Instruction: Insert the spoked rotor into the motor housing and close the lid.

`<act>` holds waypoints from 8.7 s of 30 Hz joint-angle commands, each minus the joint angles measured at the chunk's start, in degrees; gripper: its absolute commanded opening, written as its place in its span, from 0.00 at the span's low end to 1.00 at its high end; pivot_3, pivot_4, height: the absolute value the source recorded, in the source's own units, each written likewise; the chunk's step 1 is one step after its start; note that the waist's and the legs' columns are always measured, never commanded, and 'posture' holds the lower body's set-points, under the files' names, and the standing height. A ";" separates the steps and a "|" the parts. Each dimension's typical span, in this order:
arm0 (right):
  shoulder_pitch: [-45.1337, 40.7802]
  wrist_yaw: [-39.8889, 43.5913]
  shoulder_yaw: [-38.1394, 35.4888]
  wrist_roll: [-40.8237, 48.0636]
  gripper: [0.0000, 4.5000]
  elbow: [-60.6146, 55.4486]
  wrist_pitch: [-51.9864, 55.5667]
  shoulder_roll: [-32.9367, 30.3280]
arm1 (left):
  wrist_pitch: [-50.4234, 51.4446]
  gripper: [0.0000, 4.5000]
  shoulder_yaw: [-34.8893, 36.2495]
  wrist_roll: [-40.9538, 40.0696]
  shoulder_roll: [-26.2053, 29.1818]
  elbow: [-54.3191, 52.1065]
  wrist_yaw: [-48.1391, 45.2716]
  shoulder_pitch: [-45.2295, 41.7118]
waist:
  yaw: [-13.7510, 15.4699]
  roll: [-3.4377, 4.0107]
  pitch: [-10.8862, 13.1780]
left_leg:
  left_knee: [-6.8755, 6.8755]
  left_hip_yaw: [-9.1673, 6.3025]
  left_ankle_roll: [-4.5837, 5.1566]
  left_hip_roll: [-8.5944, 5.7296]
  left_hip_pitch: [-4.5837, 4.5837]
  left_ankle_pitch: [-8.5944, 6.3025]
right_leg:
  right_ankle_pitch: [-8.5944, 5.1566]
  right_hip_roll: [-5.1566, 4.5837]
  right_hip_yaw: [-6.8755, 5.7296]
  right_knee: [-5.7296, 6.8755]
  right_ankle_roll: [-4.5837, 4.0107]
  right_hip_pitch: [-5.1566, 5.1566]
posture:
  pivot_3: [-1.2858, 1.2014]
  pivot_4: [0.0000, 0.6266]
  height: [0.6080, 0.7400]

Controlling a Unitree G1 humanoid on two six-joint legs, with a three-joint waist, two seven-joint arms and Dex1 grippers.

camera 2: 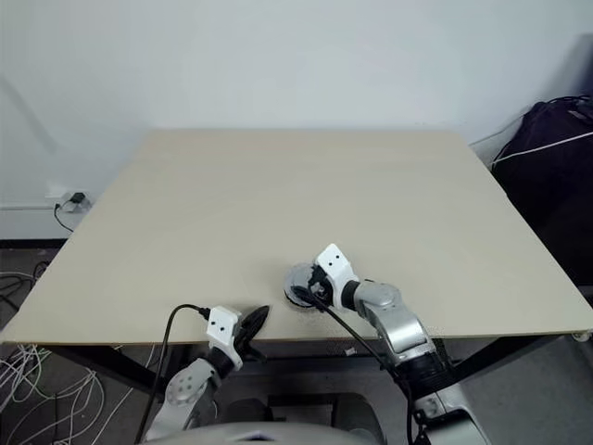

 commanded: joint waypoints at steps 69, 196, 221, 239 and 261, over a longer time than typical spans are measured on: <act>-2.88 -0.49 6.97 -7.01 0.72 1.50 5.51 -0.35 | -0.30 0.00 -0.16 0.03 -0.43 -1.78 0.06 -0.35 | -0.45 0.11 -0.26 | -0.01 0.04 0.00 0.27 0.06 -0.02 | -0.02 0.01 -0.03 -0.01 -0.03 -0.23 | 0.52 0.00 1.00; 0.15 -0.12 4.41 -5.07 0.99 -8.28 6.68 -3.03 | 32.30 0.00 -4.00 2.31 3.47 1.52 -9.49 -25.38 | -0.97 -0.28 -0.65 | -0.22 -0.16 -0.10 0.02 0.11 0.04 | -0.06 0.06 -0.10 -0.11 -0.08 0.11 | 0.52 0.00 1.00; 3.44 -7.30 -17.87 12.32 0.99 -15.78 30.84 0.67 | 31.89 0.00 -4.30 2.28 3.29 1.94 -9.77 -25.21 | -0.28 -0.37 -0.58 | -0.23 -0.16 -0.07 0.26 0.02 0.02 | -0.08 0.02 -0.11 -0.14 -0.09 0.05 | 0.52 0.00 1.00; -1.77 -23.42 -35.27 22.18 0.99 -10.57 48.34 17.07 | 31.94 0.00 -4.34 2.32 3.41 1.83 -10.02 -25.14 | -0.47 -0.10 -0.61 | -0.33 -0.13 -0.08 0.27 -0.03 0.02 | -0.09 0.03 -0.11 -0.12 -0.12 -0.05 | 0.52 0.00 1.00; -2.21 -26.82 -38.35 26.40 0.99 -7.47 51.21 21.36 | 32.47 0.00 -4.24 2.28 3.89 0.53 -9.96 -23.94 | -0.82 -0.04 -0.59 | -0.46 -0.13 -0.09 0.25 -0.03 0.03 | -0.13 0.05 -0.09 -0.13 -0.08 -0.06 | 0.52 0.00 1.00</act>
